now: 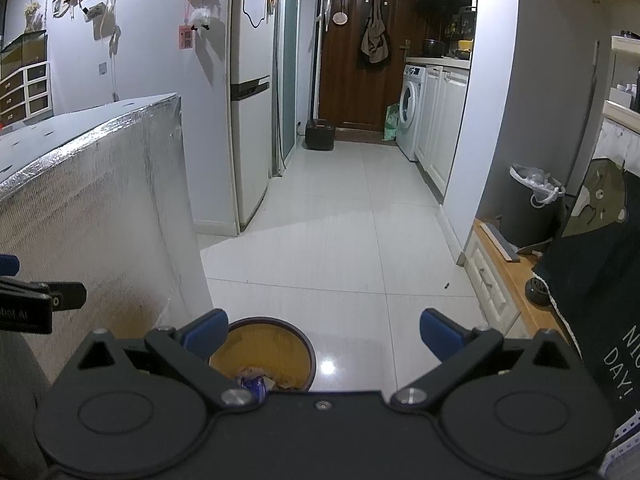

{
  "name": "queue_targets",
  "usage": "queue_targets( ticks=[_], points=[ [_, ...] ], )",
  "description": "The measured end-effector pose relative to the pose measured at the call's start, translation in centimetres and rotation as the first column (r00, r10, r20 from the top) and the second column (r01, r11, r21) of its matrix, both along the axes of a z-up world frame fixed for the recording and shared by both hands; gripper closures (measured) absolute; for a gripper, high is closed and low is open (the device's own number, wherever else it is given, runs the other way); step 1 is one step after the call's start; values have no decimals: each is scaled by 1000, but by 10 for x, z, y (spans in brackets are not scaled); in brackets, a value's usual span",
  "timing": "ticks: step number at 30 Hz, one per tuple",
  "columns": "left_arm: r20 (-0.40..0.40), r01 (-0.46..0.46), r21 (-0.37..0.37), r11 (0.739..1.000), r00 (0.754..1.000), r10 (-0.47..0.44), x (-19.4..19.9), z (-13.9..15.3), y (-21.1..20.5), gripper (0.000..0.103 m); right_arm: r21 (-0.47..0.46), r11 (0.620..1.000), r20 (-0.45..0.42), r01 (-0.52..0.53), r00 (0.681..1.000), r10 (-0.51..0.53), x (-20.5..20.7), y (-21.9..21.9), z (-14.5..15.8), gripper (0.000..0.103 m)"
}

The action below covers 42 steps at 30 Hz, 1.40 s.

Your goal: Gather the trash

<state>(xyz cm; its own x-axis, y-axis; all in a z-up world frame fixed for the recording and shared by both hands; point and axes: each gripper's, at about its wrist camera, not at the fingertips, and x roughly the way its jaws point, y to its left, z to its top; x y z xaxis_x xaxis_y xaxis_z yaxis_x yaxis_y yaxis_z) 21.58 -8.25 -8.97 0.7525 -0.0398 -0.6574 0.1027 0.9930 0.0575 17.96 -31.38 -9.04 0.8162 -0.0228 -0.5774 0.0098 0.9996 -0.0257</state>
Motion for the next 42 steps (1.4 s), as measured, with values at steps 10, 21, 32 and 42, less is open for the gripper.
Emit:
queue_targets(
  ticks=[10,21,32,42],
  points=[
    [-2,2,-1,1000,1000,-2,-1,-1,-1,0,0,1000,-1,-1,1000,1,0,0,-1,0],
    [-13,11,11,1000,1000,-11,-4,-3,-5,0,0,1000,-6,2,1000,-2,-1,-2,-4,0],
    [-14,13,11,1000,1000,-13,-6,-3,-6,0,0,1000,-7,1,1000,-1,0,-2,-3,0],
    [-17,17,16,1000,1000,-17,-6,-3,-6,0,0,1000,-8,2,1000,-2,-1,-3,-4,0]
  ],
)
